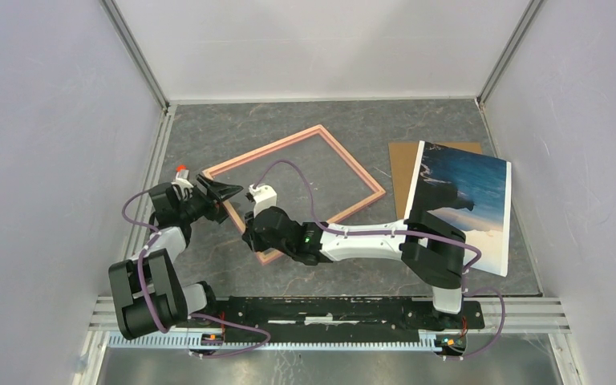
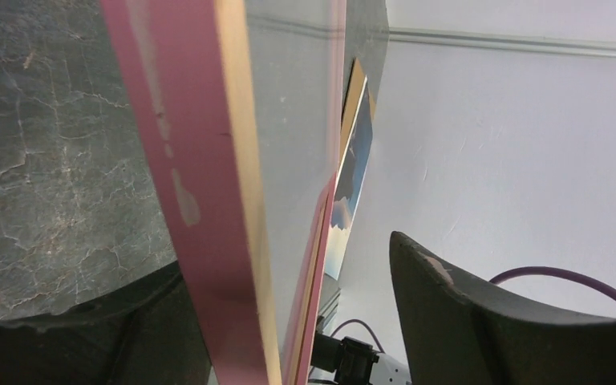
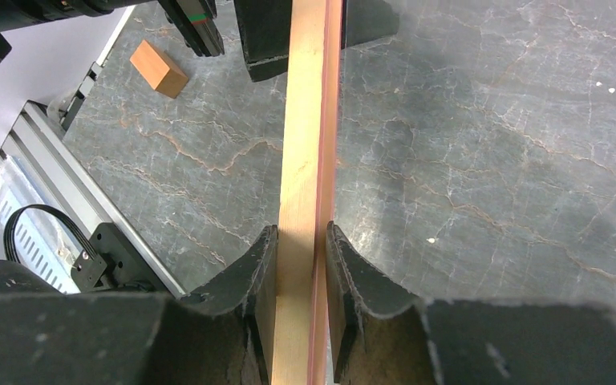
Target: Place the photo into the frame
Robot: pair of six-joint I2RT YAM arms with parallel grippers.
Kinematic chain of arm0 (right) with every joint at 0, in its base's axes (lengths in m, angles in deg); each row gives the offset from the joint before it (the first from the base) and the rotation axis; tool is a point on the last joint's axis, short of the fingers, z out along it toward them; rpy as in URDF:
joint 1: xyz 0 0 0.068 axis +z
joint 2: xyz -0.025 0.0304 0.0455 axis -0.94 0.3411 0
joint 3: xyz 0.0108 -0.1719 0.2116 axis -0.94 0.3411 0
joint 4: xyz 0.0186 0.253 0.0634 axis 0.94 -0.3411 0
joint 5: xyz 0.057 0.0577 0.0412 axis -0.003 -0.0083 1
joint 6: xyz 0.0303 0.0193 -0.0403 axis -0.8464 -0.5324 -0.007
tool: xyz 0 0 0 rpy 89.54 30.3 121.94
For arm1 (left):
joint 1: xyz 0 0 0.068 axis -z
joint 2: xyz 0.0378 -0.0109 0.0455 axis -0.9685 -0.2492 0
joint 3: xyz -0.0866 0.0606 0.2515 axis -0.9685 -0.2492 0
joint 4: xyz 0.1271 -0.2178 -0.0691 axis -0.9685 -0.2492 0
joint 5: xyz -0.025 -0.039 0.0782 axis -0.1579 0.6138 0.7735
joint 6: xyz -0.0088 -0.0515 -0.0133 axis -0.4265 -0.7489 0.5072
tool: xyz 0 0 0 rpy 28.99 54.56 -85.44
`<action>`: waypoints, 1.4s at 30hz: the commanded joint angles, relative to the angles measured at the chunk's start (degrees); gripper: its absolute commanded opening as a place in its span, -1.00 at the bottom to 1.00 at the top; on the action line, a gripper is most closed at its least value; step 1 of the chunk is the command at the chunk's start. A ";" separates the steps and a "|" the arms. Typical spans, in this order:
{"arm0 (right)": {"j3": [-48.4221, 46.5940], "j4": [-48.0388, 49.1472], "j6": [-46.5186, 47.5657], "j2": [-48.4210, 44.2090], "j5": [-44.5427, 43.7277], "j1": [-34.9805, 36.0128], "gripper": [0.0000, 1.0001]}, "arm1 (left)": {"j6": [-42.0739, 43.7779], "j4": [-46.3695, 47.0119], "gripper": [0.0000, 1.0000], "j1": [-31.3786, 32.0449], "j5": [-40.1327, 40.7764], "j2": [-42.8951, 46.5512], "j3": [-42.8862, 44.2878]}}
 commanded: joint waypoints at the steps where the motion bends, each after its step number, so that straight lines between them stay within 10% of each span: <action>1: -1.30 4.47 -1.17 -1.59 3.77 0.22 -0.92 | -3.89 7.14 0.51 0.19 -4.11 -0.56 -0.51; 9: -2.44 2.90 1.50 -0.60 4.32 0.05 -0.56 | -5.94 9.62 0.35 0.09 -7.54 -1.81 -0.60; 17: -4.27 -5.34 11.21 -4.66 7.65 -1.59 0.49 | -3.72 6.23 0.32 0.14 -8.33 -2.27 1.75; 23: 5.93 -4.44 15.85 -18.74 4.68 -3.56 0.91 | -3.31 5.65 0.38 0.08 -7.32 -4.10 2.88; 33: 25.28 -2.76 17.48 -34.64 5.64 -23.45 0.92 | -8.03 12.30 0.51 0.04 -8.42 -5.31 3.53; 42: 20.50 -1.36 22.26 -28.92 8.72 -37.63 0.96 | -13.33 23.27 0.38 -0.26 -9.30 -7.35 1.96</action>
